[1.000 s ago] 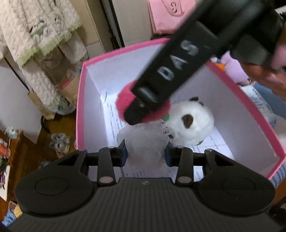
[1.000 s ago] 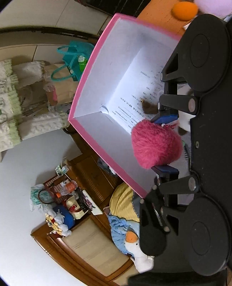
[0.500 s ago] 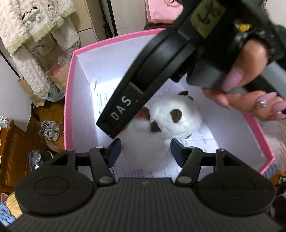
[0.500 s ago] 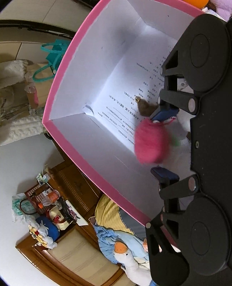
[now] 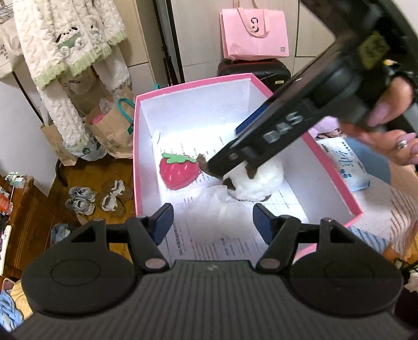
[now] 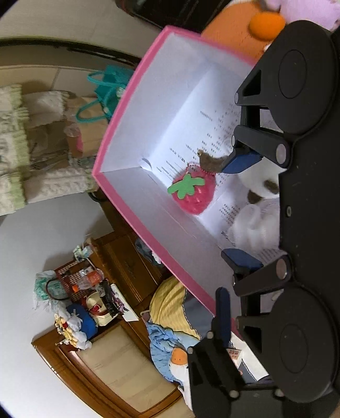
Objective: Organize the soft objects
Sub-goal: 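Open both grippers to drop the puff and strawberry into the box, then withdraw both tools from the box back over the table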
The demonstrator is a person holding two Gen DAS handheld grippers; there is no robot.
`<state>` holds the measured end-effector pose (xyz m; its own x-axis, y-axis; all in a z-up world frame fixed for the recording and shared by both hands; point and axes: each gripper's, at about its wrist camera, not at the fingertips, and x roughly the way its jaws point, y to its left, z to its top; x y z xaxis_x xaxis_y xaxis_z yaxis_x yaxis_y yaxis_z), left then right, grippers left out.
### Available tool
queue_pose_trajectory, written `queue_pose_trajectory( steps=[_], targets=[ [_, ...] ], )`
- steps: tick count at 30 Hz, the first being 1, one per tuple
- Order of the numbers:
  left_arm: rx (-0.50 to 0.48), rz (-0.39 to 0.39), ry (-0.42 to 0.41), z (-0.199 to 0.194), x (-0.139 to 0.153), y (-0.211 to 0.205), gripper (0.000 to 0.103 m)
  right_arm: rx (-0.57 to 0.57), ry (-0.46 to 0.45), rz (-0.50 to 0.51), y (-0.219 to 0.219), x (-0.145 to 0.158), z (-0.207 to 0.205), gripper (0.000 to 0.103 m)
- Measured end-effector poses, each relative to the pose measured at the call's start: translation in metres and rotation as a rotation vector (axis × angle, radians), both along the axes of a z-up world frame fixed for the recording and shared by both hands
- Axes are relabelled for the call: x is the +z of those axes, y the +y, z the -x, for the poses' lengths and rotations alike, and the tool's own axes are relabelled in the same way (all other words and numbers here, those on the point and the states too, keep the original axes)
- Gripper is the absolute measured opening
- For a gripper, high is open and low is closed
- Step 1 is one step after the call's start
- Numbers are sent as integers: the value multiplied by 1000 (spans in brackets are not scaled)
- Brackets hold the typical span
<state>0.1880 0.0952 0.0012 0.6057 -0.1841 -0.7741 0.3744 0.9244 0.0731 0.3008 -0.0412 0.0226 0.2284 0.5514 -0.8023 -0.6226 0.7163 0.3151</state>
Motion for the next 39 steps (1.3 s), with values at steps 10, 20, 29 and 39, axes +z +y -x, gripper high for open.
queue_pose_trajectory(
  steps=[10,20,29,39],
  targets=[
    [-7,19,-18,31,20,-1,68,25,-139,7,-30,46,61,69],
    [-69,23,-63,73,40,-17,74,48,-248,7,-58,79,122,69],
    [-149,46,-86,103,54,-41,77,29,-320,-6,-98,100,166,69],
    [-252,77,-109,125,57,-81,85,-20,-386,-9,-149,102,208,69]
  ],
)
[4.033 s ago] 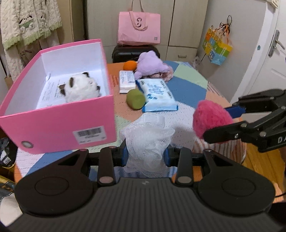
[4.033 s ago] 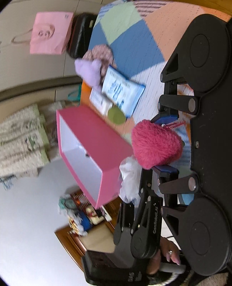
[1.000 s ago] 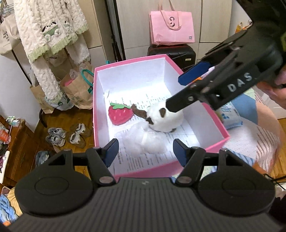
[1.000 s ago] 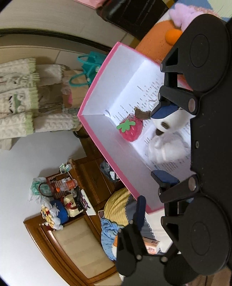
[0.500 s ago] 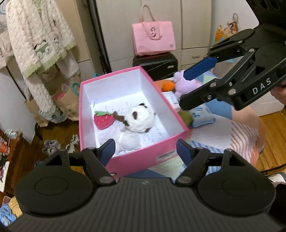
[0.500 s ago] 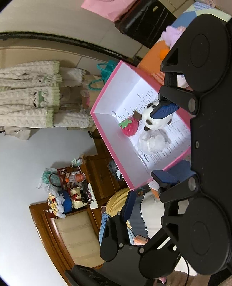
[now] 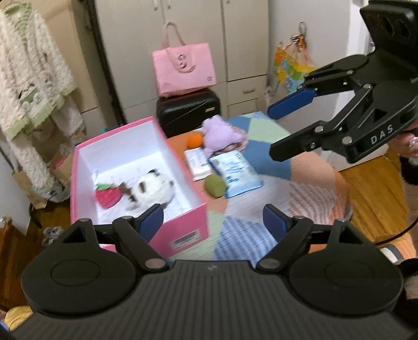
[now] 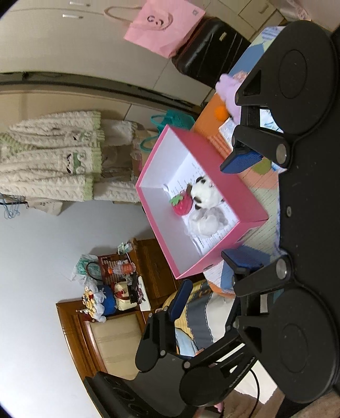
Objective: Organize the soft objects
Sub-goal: 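Withdraw both tools from the box back over the table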
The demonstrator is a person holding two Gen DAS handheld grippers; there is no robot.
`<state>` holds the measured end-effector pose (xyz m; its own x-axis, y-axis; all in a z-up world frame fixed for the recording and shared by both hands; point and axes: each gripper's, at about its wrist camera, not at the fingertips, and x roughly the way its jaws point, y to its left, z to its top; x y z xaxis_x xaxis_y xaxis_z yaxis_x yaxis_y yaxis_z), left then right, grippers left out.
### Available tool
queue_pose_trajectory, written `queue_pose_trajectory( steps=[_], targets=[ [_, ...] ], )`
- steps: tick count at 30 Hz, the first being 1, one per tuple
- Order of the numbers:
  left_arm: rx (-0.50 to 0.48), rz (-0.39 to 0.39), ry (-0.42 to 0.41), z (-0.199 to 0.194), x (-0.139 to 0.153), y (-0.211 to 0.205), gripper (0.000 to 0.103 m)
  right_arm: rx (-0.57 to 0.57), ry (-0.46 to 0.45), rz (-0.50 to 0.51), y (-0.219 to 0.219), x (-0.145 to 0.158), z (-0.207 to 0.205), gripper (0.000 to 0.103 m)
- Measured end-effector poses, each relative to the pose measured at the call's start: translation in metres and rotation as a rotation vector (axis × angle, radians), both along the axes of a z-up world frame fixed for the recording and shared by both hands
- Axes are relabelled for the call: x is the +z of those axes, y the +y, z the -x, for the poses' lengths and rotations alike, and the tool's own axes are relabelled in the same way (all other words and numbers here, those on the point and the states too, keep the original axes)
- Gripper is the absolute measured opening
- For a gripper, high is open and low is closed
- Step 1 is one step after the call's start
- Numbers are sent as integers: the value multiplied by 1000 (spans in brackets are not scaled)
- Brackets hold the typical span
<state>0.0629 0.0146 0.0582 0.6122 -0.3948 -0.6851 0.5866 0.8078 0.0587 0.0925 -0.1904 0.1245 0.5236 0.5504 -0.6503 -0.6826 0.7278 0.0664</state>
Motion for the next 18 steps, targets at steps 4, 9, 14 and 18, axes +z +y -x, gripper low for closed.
queue_pose_trajectory(
  steps=[4,9,14,18],
  targets=[
    [-37,22,7,-2,-6,-20,86,-29,-13,-34,-24,-2,8,69],
    [-39,74,26,-12,-19,-40,86,-75,-23,-73,-53,-12,7,69],
    [-15,104,20,-24,-32,-56,84,-115,-21,-92,-76,-31,2,69],
    [-8,93,9,-30,-43,-72,83,-135,-20,-102,-91,-44,-3,69]
  ],
)
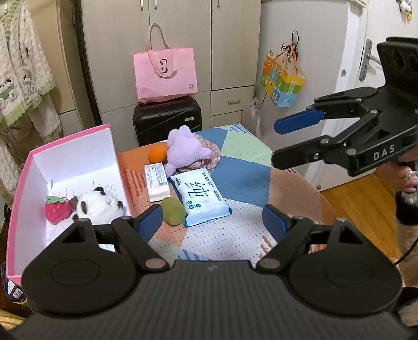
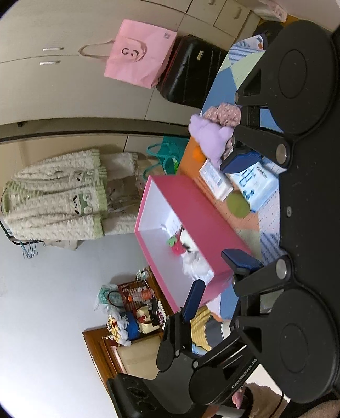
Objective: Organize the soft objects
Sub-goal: 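Withdraw both tools from the box back over the table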
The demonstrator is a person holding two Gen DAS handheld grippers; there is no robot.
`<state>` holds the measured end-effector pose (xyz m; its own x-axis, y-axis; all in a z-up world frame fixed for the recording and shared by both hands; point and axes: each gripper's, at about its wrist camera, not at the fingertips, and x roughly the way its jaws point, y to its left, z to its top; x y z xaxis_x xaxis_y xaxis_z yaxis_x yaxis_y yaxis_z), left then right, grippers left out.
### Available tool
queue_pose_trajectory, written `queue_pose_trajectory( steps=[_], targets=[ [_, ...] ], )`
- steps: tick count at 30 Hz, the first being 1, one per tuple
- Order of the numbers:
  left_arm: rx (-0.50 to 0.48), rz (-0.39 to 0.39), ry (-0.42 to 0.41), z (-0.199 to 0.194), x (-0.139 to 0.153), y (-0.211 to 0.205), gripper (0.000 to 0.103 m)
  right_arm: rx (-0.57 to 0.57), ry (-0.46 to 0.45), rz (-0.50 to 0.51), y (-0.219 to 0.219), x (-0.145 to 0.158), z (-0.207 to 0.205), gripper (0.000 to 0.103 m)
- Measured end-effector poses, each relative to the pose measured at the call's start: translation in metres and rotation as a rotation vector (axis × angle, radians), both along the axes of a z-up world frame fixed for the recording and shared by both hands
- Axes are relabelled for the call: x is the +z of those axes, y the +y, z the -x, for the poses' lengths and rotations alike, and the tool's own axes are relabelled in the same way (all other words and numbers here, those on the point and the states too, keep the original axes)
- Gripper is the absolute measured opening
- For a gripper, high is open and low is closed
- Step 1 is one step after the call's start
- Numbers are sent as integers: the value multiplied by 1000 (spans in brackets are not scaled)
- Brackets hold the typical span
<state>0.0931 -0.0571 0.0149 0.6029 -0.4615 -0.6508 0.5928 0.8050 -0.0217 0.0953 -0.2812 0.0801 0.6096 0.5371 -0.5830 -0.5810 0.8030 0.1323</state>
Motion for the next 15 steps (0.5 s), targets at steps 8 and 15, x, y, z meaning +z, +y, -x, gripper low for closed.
queue_pose_trajectory(
  steps=[8,15],
  targets=[
    [21,-5,-13,-13,-19,-25,81,-16,-37,-16,-17,-16,-13,69],
    [83,-35,-30,-32,-37,-42,76,-36,-67,0,-21,-34,-37,69]
  ],
)
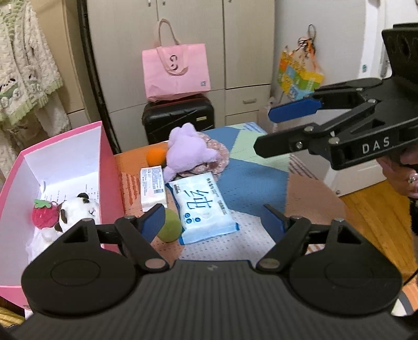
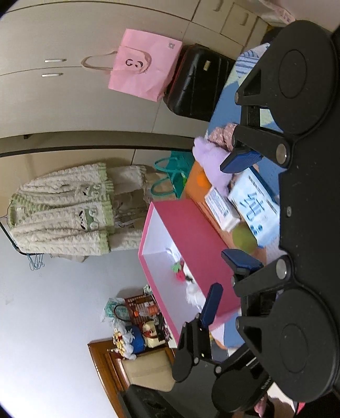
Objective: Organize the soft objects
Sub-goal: 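Withdraw both tools from the box back over the table, then move the left tool to the green ball while the right tool approaches the pink floral cloth, then close the left gripper on the green ball while the right gripper grasps the floral cloth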
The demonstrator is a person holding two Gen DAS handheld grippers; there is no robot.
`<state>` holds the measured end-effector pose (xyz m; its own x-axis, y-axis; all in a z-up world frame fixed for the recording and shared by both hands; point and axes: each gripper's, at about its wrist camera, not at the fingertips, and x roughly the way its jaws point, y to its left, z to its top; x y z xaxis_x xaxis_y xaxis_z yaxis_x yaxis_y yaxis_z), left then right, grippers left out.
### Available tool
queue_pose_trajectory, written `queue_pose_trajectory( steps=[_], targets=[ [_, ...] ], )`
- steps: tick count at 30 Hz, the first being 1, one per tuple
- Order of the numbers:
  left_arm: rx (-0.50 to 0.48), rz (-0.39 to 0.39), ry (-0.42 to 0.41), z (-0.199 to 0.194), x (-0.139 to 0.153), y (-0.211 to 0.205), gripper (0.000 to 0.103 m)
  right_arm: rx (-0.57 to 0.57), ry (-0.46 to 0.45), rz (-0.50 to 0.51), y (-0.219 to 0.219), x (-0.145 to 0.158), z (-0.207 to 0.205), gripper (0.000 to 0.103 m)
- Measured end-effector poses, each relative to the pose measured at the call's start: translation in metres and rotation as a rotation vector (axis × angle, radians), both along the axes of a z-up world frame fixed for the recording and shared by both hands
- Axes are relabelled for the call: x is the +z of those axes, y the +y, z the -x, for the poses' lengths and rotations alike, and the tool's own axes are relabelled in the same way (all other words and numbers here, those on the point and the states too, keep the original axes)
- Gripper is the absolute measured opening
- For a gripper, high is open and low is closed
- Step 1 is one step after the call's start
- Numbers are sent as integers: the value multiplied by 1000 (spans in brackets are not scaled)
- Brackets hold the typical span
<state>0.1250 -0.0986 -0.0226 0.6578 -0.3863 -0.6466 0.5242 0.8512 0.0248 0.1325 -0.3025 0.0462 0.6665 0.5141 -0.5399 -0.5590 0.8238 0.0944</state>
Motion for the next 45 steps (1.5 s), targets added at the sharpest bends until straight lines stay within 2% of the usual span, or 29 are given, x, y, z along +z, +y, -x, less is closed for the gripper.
queue_pose_trajectory(
  steps=[9,14,20,27,29,32,35,37,42,45],
  targets=[
    [102,-96,-75,-21,-26,-16,68,9,9,-9,-6,-28,-45,69],
    [155,-88,-64,-34,-39,-20,58,-3,-5,17,-11,-44,-64,69],
    [220,-80,-62,-49,-45,-21,57,14,-7,60,-27,-68,-83,69],
    [262,-41,18,-60,-59,-18,50,66,39,130,-30,-100,-105,69],
    [290,-30,9,-61,-63,-18,48,81,52,141,-29,-107,-113,70],
    [333,-32,-14,-61,-66,-17,46,101,36,194,-24,-117,-123,79],
    [356,-15,-14,-62,-66,-15,46,131,18,220,-20,-123,-129,80],
    [373,-17,-16,-62,-68,-13,46,147,18,223,-17,-125,-133,81],
    [396,-47,-41,-60,-74,-17,46,160,7,205,-17,-127,-142,90],
    [401,-61,-58,-57,-75,-20,47,176,11,191,-17,-130,-148,90]
  ],
)
